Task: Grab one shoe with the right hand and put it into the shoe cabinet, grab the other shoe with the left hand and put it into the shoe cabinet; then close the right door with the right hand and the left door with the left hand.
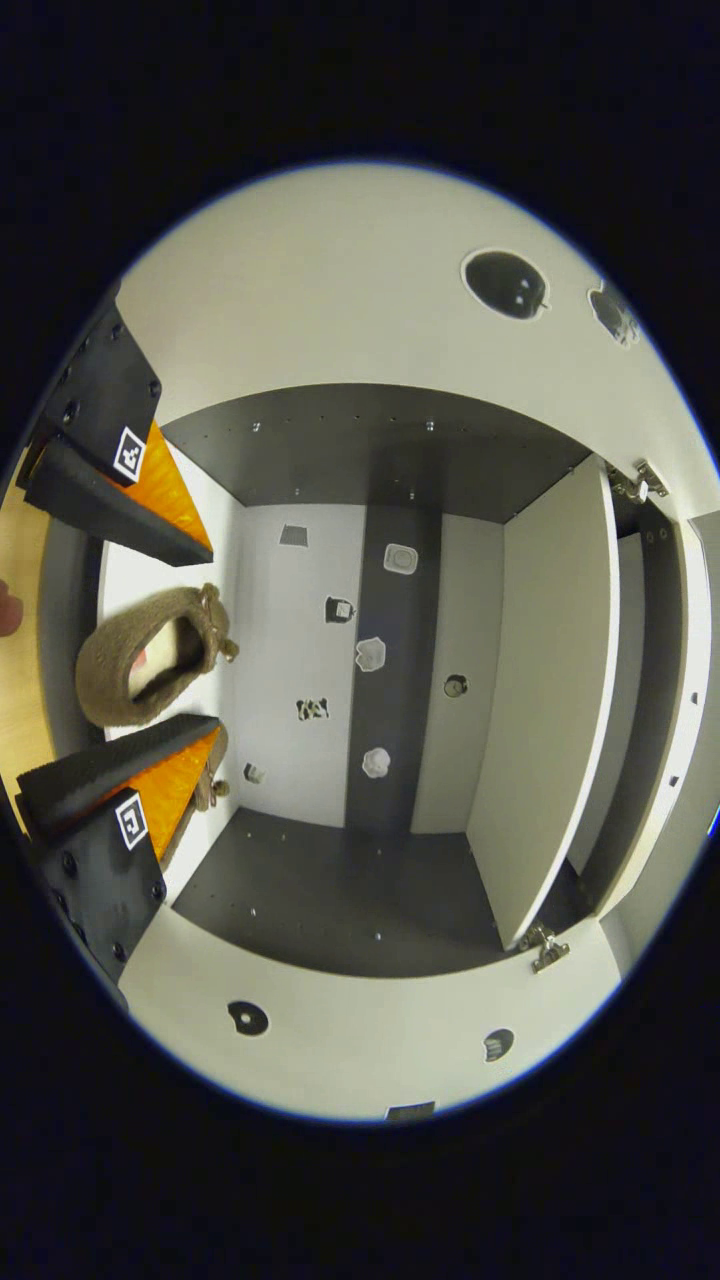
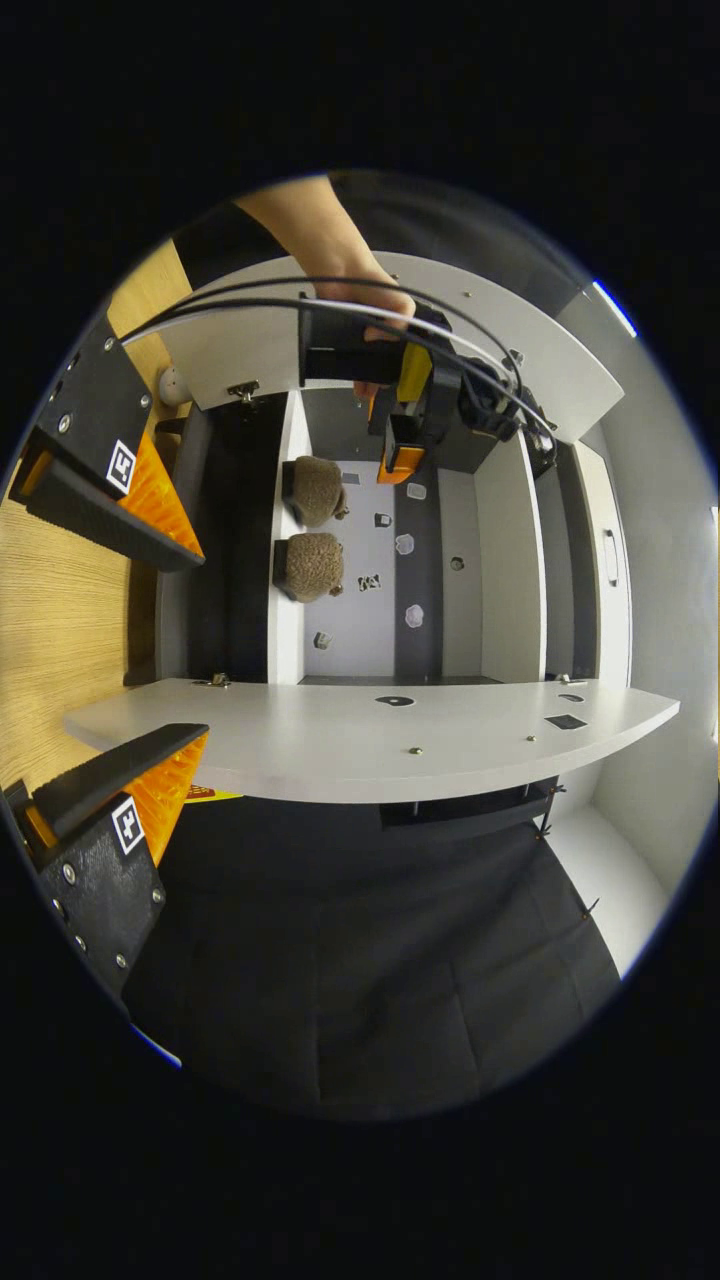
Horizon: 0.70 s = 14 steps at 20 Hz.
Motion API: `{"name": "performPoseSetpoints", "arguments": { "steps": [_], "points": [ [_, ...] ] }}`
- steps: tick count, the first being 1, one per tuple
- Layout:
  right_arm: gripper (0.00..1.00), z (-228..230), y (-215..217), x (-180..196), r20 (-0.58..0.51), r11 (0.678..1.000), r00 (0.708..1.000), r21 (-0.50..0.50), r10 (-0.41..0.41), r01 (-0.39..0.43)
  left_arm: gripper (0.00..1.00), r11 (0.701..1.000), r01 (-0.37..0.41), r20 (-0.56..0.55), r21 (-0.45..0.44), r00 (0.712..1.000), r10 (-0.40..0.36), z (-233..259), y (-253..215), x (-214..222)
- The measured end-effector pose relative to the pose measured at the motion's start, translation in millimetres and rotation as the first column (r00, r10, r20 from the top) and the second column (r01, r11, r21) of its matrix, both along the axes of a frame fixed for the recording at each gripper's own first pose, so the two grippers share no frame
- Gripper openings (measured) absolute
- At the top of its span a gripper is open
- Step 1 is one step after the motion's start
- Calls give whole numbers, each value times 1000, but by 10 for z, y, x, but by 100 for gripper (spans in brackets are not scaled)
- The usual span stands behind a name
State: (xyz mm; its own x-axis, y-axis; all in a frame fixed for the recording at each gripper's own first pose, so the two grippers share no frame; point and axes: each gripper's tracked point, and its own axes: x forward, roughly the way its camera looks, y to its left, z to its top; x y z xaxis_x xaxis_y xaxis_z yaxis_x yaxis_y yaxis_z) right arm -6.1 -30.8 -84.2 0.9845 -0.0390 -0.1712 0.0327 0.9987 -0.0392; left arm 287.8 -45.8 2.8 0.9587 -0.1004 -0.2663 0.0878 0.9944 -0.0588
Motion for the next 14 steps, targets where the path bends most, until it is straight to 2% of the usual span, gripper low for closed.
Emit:
{"name": "performPoseSetpoints", "arguments": {
  "steps": [3,7,8,10,14],
  "points": [
    [94,76,13,19,23,1000,1000,-8,10,-10,94,999,31,62,7,998,-32,23,-93,-329],
    [94,113,-5,29,30,1000,1000,-3,10,-10,96,997,68,119,25,990,-71,21,-176,-790],
    [98,135,-3,24,34,1000,999,4,11,-11,97,997,74,129,25,989,-77,9,-181,-899],
    [94,155,6,36,44,1000,999,13,13,-13,94,995,97,135,8,986,-97,-92,-224,-1099],
    [94,155,20,-15,53,1000,998,16,17,-18,96,998,59,99,28,993,-61,-453,-88,-1607]
  ]
}}
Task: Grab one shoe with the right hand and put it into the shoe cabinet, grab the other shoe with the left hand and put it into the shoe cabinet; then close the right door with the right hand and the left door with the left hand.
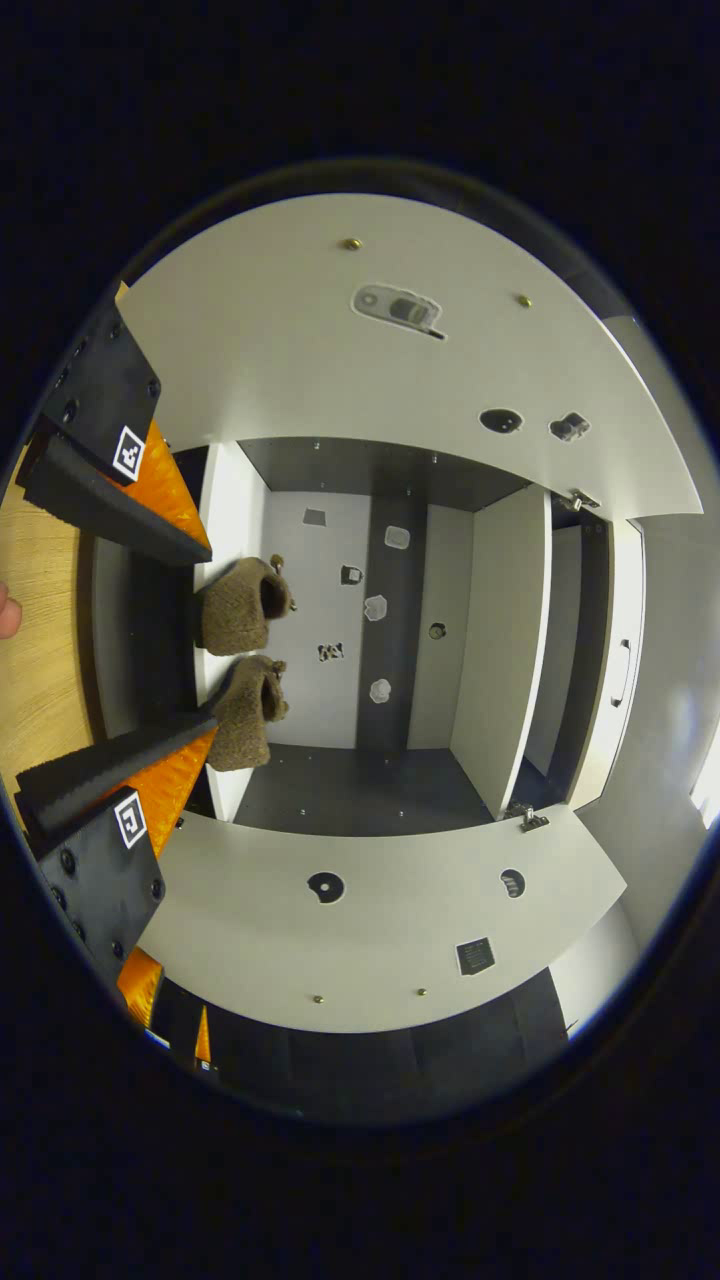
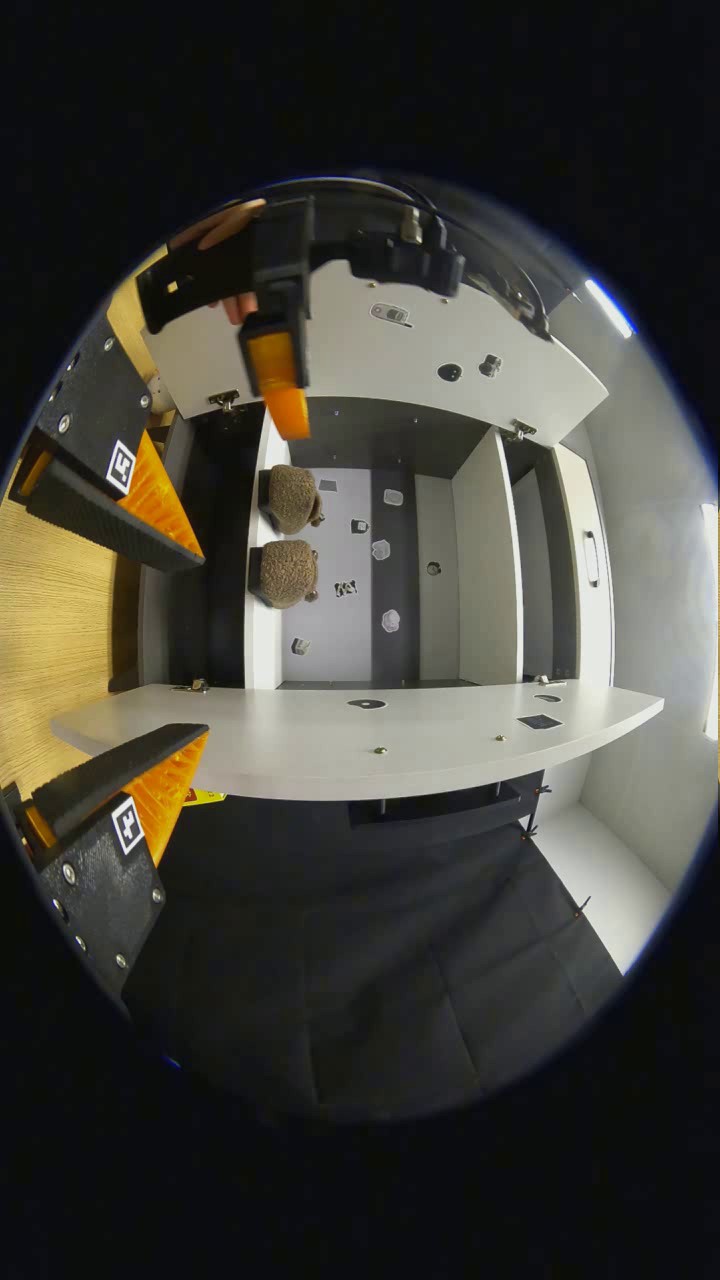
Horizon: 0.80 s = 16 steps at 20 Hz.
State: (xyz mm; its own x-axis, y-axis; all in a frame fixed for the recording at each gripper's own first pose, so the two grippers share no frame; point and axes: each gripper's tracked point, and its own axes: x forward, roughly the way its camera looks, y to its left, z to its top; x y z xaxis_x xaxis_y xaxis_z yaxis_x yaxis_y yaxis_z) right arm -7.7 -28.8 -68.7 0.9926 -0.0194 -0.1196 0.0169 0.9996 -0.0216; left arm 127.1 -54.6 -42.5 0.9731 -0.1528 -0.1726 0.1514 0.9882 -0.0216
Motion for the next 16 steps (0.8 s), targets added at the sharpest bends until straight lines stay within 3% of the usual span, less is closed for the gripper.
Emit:
{"name": "performPoseSetpoints", "arguments": {
  "steps": [5,8,12,13,14,16],
  "points": [
    [94,43,30,-10,3,1000,1000,1,15,-15,97,1000,-14,-20,-4,1000,14,-173,38,-351],
    [94,319,-16,2,56,999,998,39,20,-22,97,999,-43,-17,-27,999,43,-125,96,-432],
    [98,773,-444,85,111,998,992,18,-55,53,97,997,-67,-22,-37,998,67,-149,143,-632],
    [93,903,-572,96,123,997,990,11,-72,71,99,997,-71,-19,-32,997,70,-147,160,-662],
    [98,1046,-702,97,147,996,985,2,-86,87,99,997,-74,-19,-24,997,74,-160,173,-683],
    [93,1355,-1028,122,201,990,970,-9,-136,141,96,996,-84,-17,-12,996,84,-177,227,-716]
  ]
}}
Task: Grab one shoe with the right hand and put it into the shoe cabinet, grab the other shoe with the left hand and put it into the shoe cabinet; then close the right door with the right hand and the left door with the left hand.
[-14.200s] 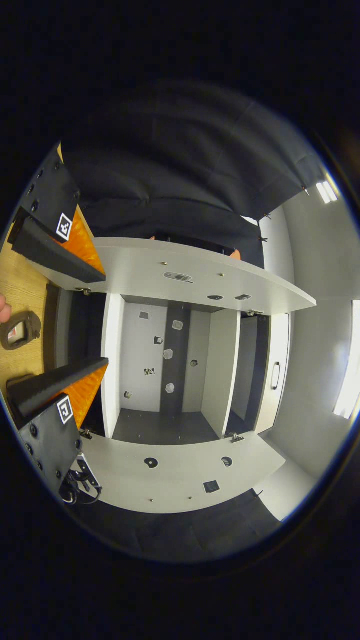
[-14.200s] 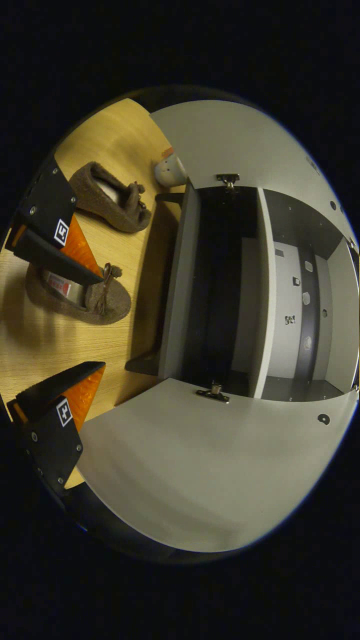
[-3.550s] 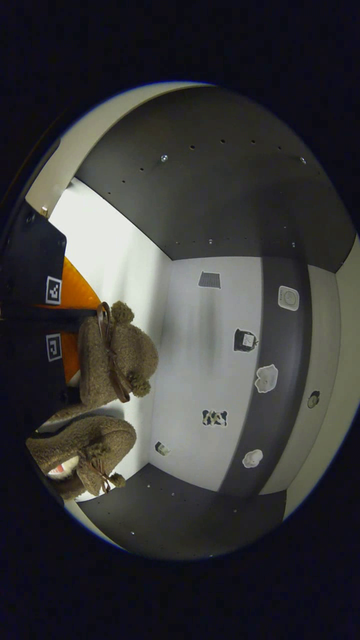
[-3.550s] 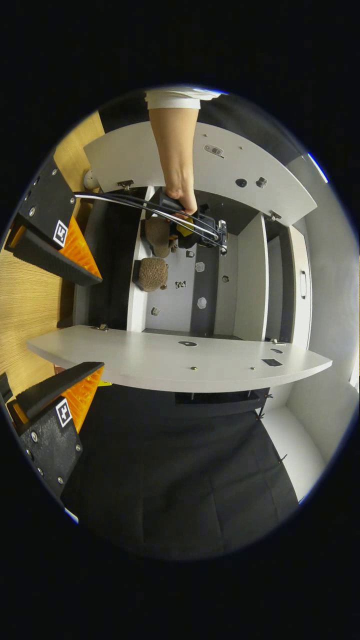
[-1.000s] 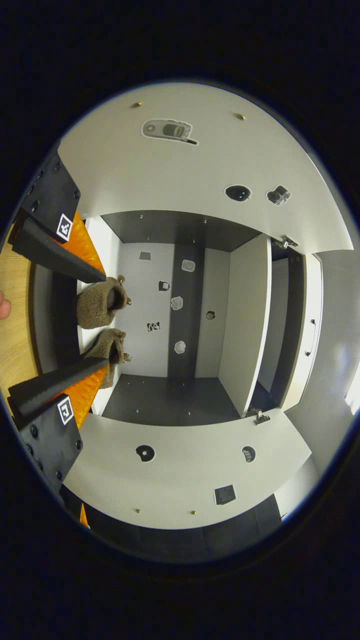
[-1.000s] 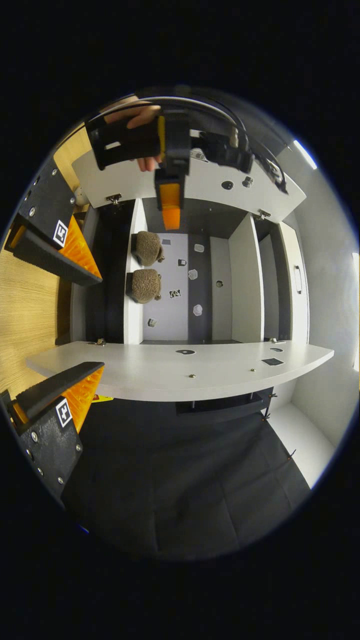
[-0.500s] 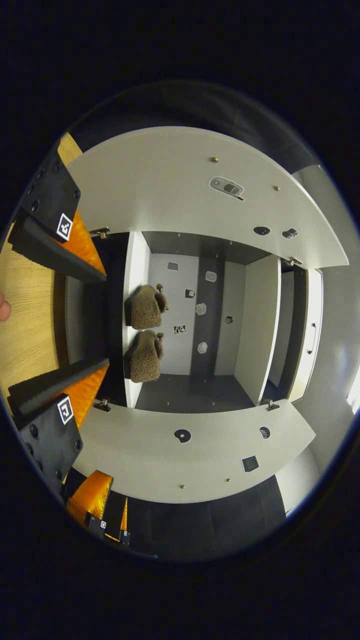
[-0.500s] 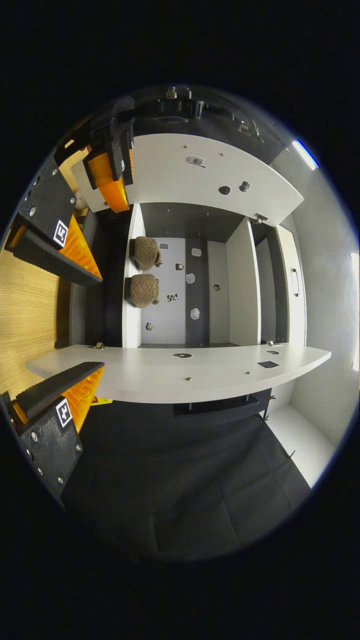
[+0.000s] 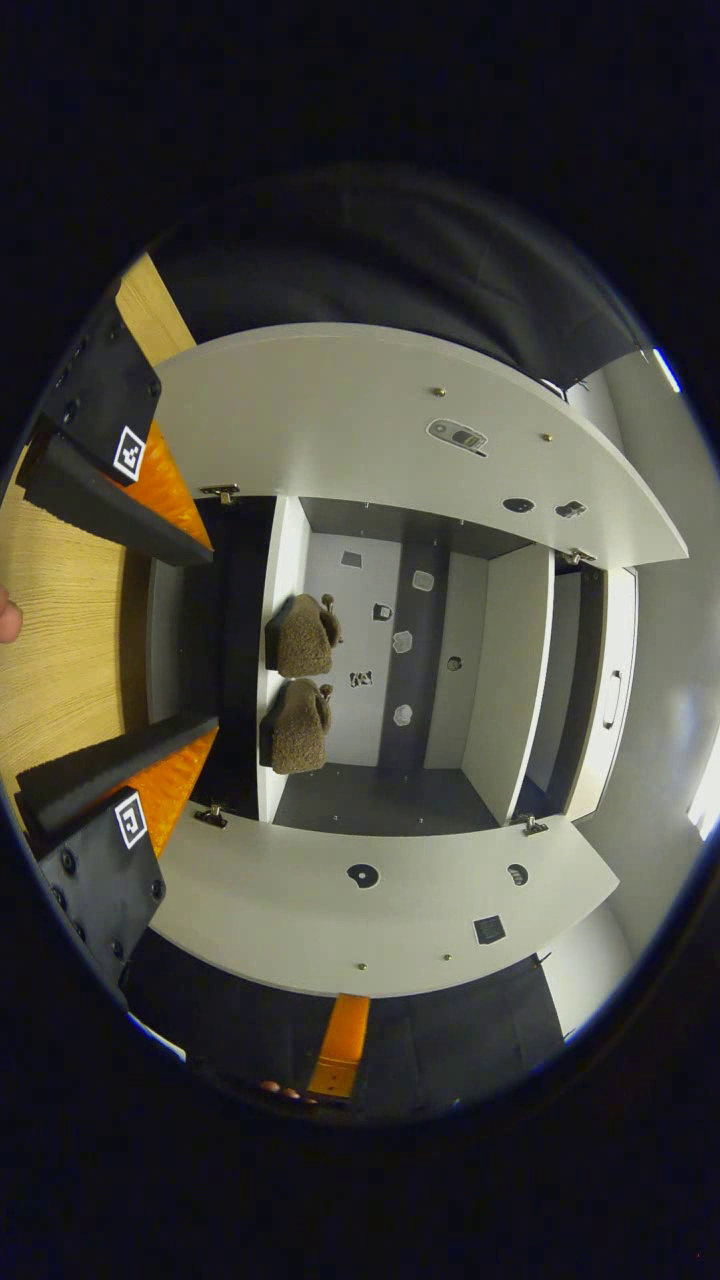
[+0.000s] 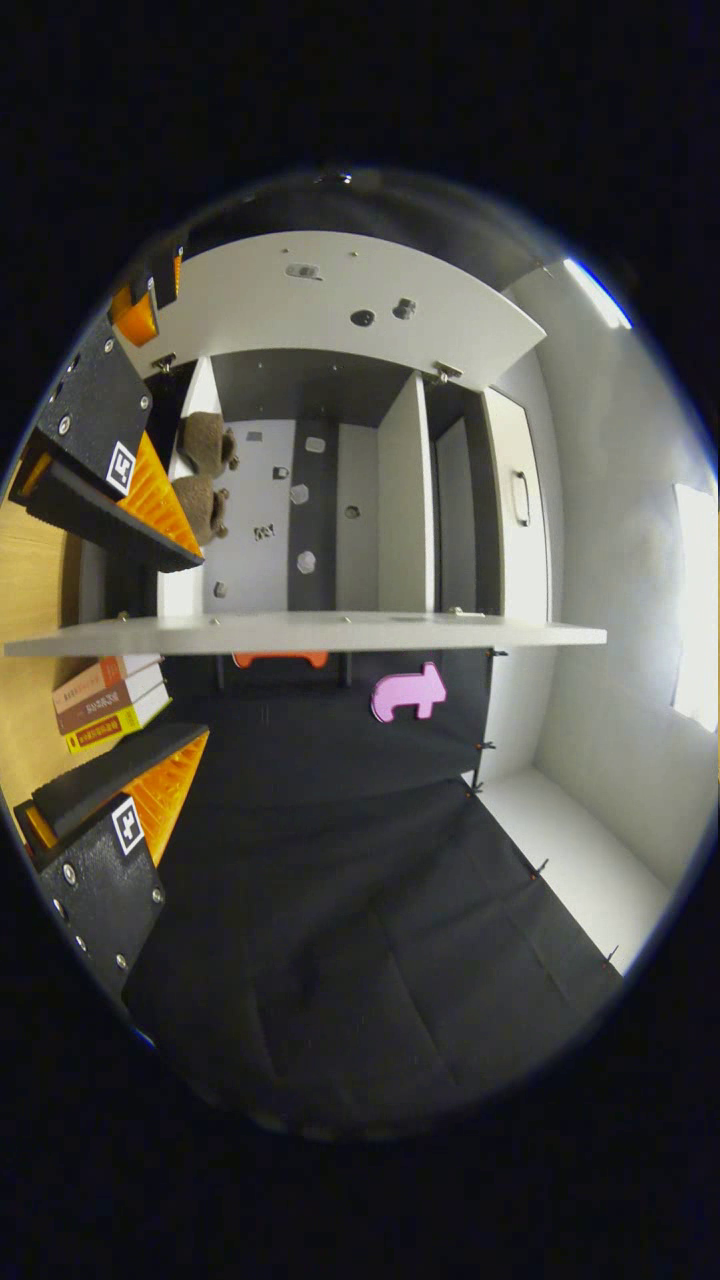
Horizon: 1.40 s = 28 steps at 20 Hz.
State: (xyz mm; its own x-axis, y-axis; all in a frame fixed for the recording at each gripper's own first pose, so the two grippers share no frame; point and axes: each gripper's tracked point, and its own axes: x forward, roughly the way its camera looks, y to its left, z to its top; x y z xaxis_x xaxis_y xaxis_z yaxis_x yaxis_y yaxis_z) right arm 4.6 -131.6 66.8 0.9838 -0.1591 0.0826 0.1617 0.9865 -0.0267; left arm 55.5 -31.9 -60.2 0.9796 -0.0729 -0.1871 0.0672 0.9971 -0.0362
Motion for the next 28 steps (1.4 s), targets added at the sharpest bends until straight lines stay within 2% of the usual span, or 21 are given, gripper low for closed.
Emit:
{"name": "performPoseSetpoints", "arguments": {
  "steps": [1,2,7,8,9,12,14,17,28],
  "points": [
    [98,112,-150,23,14,1000,1000,-9,-25,25,99,1000,-5,0,4,1000,5,9,18,-21],
    [93,184,-294,54,13,999,999,-24,-47,47,99,1000,-9,0,1,1000,9,0,35,-45],
    [94,150,-742,430,-74,997,995,-42,-72,69,96,1000,-27,4,-8,1000,27,15,154,-95],
    [98,144,-765,504,-83,997,994,-39,-70,67,99,999,-36,3,-7,999,36,15,195,-104],
    [94,143,-770,572,-83,997,994,-40,-65,62,99,999,-43,3,-6,999,43,13,224,-111],
    [93,138,-857,684,-72,994,993,-54,-94,90,97,998,-67,11,17,998,67,19,352,-107],
    [92,143,-846,715,-65,995,993,-38,-94,92,99,997,-82,7,15,997,82,13,424,-104],
    [91,133,-808,699,-64,995,994,-57,-84,81,97,996,-92,8,9,996,91,32,471,-94],
    [88,171,-646,625,-58,993,994,-76,-93,88,96,998,-52,3,-17,999,53,38,313,-114]
  ]
}}
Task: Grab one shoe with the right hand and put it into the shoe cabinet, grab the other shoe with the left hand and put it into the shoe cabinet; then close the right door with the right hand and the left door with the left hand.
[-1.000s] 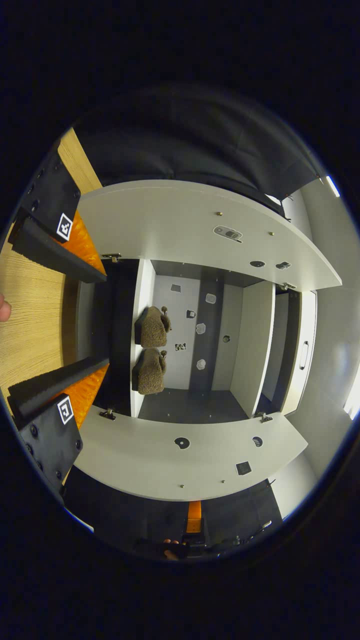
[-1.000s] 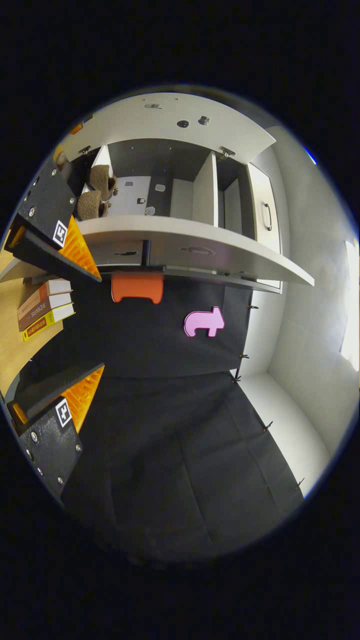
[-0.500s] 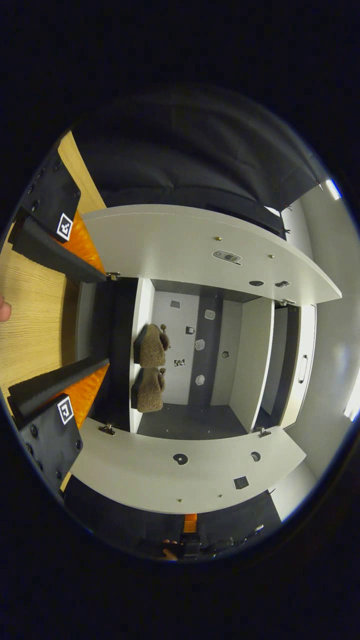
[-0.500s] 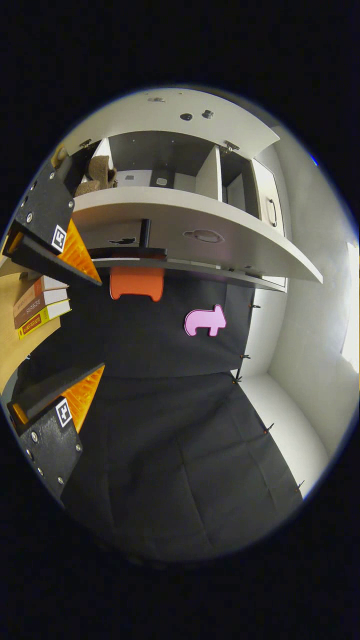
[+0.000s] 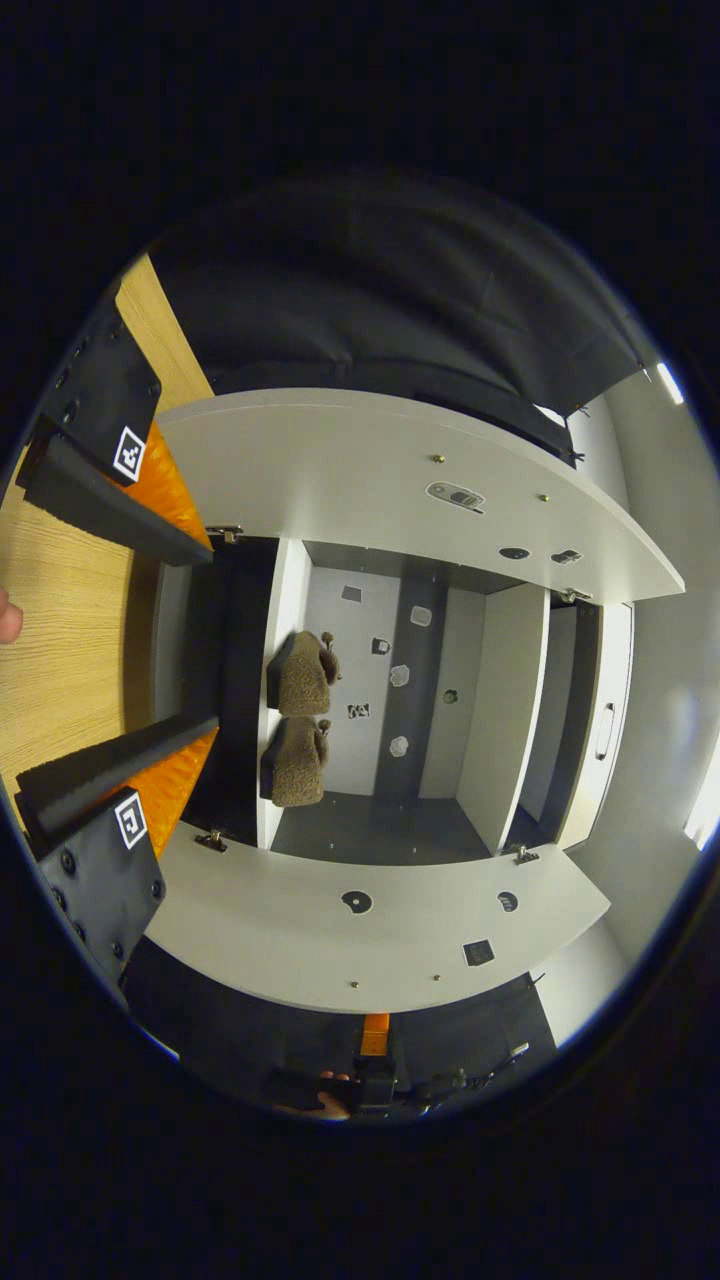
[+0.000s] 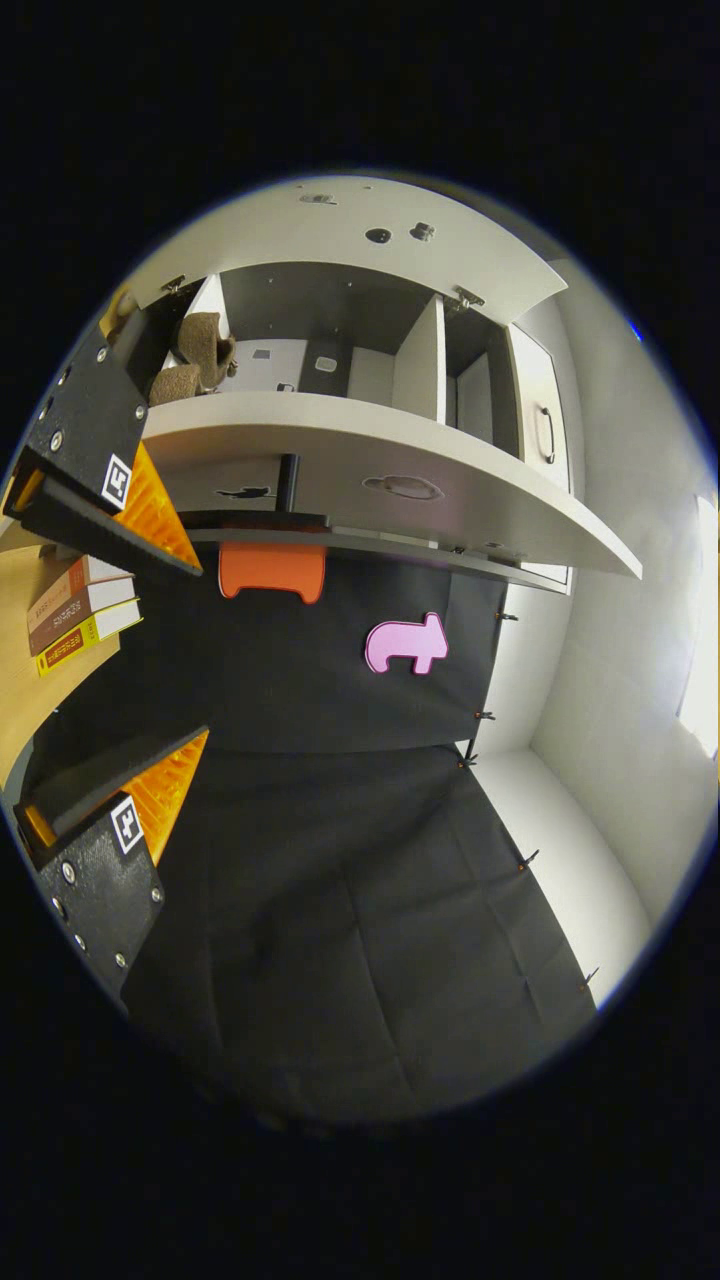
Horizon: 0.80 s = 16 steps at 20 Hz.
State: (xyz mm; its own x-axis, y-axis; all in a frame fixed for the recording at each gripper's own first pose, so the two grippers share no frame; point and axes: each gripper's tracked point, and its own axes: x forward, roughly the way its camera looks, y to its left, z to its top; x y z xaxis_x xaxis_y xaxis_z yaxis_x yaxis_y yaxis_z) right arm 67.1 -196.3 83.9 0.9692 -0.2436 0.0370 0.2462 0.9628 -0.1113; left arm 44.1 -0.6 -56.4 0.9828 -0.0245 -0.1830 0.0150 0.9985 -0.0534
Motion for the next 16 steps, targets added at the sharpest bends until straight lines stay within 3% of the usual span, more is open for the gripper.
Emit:
{"name": "performPoseSetpoints", "arguments": {
  "steps": [8,16],
  "points": [
    [88,37,250,-80,-6,1000,1000,-12,15,-15,99,1000,4,7,7,1000,-4,50,17,-16],
    [88,36,846,1,-30,988,988,17,155,-154,99,1000,-7,19,18,1000,7,112,58,-100]
  ]
}}
